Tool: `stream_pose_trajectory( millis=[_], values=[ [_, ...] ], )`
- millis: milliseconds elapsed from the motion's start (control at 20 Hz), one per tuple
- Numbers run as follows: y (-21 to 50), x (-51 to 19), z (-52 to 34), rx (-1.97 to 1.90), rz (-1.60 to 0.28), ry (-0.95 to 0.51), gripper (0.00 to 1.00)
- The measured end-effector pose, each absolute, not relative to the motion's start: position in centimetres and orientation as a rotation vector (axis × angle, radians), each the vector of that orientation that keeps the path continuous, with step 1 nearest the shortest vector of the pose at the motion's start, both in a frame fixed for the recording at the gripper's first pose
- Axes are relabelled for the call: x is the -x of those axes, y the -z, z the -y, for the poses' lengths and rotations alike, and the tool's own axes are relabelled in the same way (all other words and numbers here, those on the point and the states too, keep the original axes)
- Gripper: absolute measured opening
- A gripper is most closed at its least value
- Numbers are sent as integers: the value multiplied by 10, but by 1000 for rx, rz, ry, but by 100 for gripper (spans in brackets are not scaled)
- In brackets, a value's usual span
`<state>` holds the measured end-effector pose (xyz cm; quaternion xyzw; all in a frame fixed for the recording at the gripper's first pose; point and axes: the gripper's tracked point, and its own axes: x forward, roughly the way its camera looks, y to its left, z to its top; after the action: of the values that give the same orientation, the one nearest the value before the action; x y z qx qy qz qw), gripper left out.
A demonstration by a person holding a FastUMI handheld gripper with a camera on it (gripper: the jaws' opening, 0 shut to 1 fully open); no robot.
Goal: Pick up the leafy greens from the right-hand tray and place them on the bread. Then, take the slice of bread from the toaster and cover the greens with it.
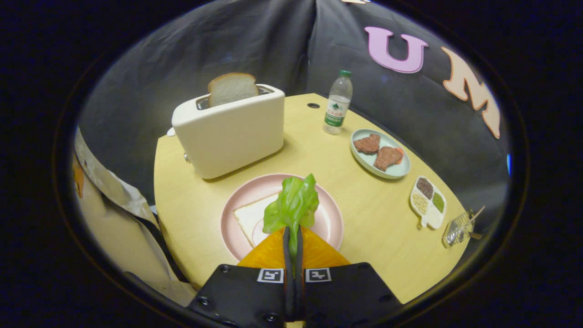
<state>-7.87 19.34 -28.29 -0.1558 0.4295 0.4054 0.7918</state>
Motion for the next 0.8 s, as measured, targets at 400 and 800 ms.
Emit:
stream_pose_trajectory(
  millis=[400,800],
  values=[
    [303,91,-239,320,-978,-947,5],
    [340,91,-227,404,-1061,-912,26]
  ],
)
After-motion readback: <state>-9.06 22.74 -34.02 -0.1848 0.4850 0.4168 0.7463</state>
